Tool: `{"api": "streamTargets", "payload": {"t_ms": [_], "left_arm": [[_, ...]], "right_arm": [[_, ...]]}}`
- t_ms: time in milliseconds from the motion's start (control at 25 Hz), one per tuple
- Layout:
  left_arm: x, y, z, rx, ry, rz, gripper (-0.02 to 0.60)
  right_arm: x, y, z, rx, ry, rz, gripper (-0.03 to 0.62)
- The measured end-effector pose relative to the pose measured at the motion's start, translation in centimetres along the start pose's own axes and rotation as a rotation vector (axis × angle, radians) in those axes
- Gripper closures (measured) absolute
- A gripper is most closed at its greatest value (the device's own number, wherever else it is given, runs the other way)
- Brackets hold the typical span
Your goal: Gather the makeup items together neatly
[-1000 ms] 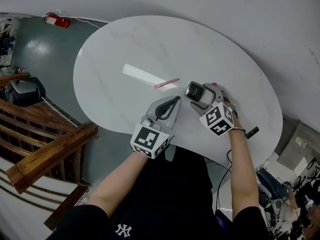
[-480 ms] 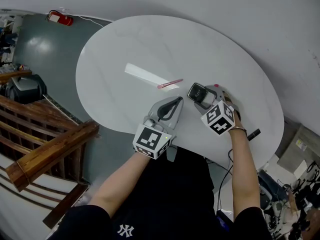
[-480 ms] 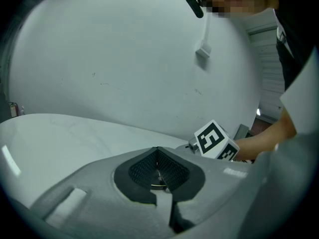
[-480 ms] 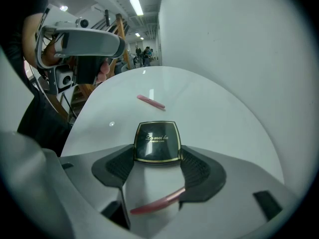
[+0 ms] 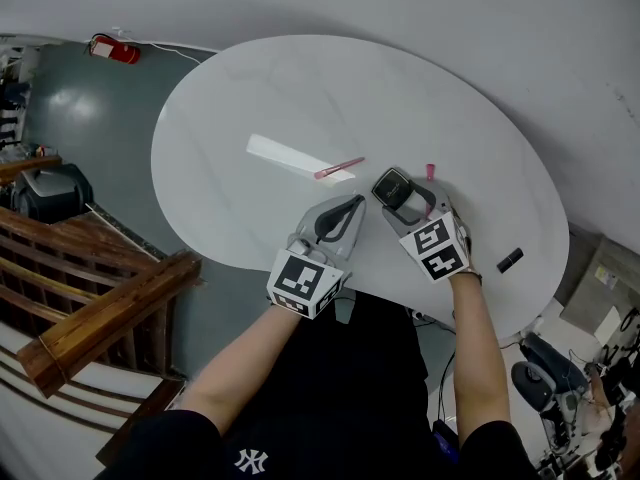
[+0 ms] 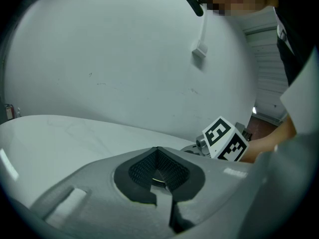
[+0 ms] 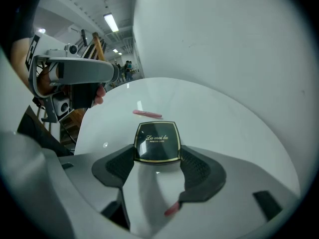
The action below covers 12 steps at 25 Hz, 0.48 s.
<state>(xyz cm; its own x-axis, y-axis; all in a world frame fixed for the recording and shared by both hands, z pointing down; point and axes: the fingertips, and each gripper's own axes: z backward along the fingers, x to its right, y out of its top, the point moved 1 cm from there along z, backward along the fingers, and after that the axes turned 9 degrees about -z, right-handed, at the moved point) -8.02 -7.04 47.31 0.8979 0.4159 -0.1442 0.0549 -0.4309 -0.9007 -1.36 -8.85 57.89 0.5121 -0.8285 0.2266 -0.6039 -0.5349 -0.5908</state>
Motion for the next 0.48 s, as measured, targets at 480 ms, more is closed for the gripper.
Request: {"api": "streamTargets", "payload": {"t_ms": [480], "left_arm": [[1.0, -0.3, 2.5, 0.007, -0.104, -0.065, 0.574]], "right_arm": [[-3.5, -1.0, 2.9, 0.151, -0.204, -0.335, 0.295]]}}
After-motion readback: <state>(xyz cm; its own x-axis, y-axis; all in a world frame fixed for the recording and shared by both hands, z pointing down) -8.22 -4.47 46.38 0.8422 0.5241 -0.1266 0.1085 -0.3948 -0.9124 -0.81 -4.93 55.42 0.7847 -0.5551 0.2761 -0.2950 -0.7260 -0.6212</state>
